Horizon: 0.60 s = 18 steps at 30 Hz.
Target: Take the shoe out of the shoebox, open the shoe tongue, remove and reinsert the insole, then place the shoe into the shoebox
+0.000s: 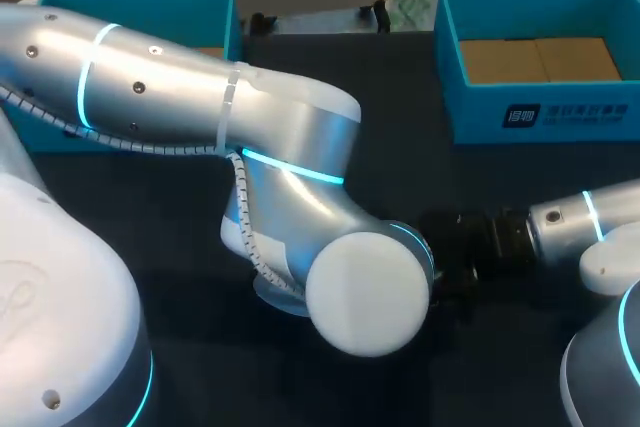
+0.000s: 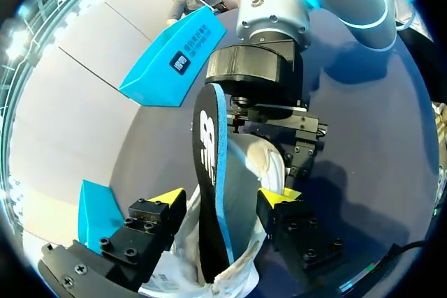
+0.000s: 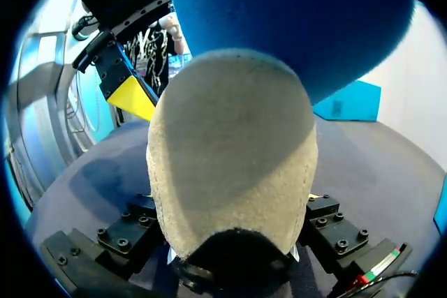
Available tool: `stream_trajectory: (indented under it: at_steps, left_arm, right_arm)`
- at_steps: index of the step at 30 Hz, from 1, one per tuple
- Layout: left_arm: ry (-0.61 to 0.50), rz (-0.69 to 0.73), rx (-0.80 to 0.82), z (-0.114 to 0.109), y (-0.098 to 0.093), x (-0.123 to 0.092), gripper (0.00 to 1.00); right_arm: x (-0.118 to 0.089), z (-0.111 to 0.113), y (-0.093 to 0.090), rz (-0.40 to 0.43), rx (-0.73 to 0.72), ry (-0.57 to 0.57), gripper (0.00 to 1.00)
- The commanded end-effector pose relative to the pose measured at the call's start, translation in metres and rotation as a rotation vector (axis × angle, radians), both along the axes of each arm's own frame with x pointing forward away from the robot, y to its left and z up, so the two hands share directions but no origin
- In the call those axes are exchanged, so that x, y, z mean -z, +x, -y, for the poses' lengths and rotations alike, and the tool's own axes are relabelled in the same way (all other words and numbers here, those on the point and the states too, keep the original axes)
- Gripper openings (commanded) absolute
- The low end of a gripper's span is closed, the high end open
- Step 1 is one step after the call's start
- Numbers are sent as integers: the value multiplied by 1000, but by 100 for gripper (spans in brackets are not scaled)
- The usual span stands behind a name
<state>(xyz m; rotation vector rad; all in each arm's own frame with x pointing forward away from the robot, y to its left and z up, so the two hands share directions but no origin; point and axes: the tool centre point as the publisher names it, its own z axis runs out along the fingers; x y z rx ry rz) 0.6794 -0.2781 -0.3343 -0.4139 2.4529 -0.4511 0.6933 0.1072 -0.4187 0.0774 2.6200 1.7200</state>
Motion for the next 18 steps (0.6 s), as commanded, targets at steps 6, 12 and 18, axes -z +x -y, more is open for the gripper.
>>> stream_trajectory:
  at_steps: [6,12,18]
  left_arm:
    - [0,-6,-1,3,13,8,55]
    - [4,-11,8,1,17,12,50]
    - [1,-19,31,0,20,13,43]
  right_arm:
    - [-2,-1,-1,0,2,-5,0]
    - [-2,-1,-1,0,2,-5,0]
    - [-2,-1,-1,0,2,-5,0]
